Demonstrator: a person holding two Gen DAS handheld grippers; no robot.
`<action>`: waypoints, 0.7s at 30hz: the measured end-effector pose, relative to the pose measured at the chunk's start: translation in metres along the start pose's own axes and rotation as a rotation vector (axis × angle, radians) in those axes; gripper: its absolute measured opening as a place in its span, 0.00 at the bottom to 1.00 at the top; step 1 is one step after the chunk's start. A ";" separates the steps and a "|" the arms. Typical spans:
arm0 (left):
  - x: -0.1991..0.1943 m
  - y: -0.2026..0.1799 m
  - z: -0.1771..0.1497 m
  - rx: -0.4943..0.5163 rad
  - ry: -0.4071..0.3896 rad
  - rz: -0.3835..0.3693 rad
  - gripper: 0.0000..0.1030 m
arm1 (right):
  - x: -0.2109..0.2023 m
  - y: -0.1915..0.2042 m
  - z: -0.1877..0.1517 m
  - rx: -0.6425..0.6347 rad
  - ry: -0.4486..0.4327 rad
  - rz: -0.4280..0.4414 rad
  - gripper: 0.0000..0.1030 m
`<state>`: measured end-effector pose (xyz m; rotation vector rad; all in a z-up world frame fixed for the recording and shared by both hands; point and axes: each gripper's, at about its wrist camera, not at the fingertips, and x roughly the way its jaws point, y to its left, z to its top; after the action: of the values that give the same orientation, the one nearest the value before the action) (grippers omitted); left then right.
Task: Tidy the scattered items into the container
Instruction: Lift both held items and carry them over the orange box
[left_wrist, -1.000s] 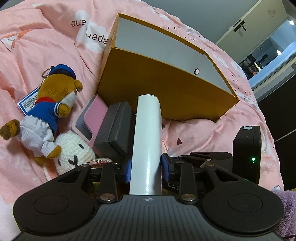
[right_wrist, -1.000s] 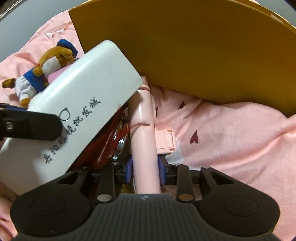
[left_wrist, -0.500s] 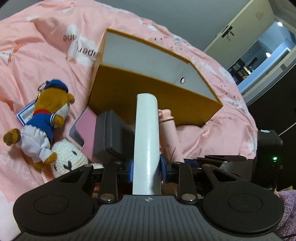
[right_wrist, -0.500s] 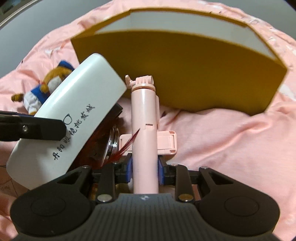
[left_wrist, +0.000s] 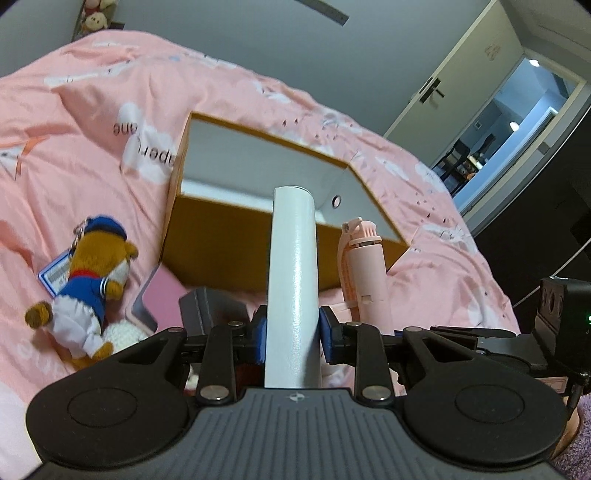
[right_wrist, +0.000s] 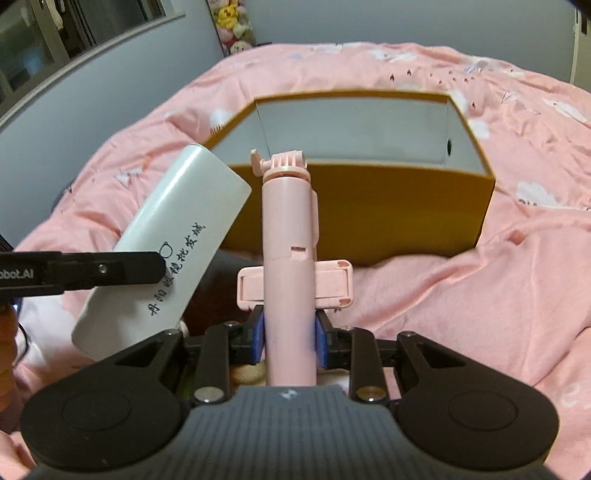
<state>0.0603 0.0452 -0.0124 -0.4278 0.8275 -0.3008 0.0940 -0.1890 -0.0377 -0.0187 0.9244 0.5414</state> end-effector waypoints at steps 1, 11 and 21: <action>-0.002 -0.002 0.002 0.004 -0.010 -0.003 0.31 | -0.001 0.003 0.003 0.000 -0.009 0.000 0.29; -0.012 -0.013 0.032 0.013 -0.088 -0.038 0.31 | -0.034 0.005 0.029 0.010 -0.094 0.034 0.29; 0.001 -0.014 0.082 0.007 -0.162 -0.039 0.31 | -0.043 0.005 0.082 -0.058 -0.193 -0.017 0.29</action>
<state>0.1225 0.0532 0.0427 -0.4557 0.6606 -0.3011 0.1327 -0.1835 0.0457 -0.0265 0.7199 0.5441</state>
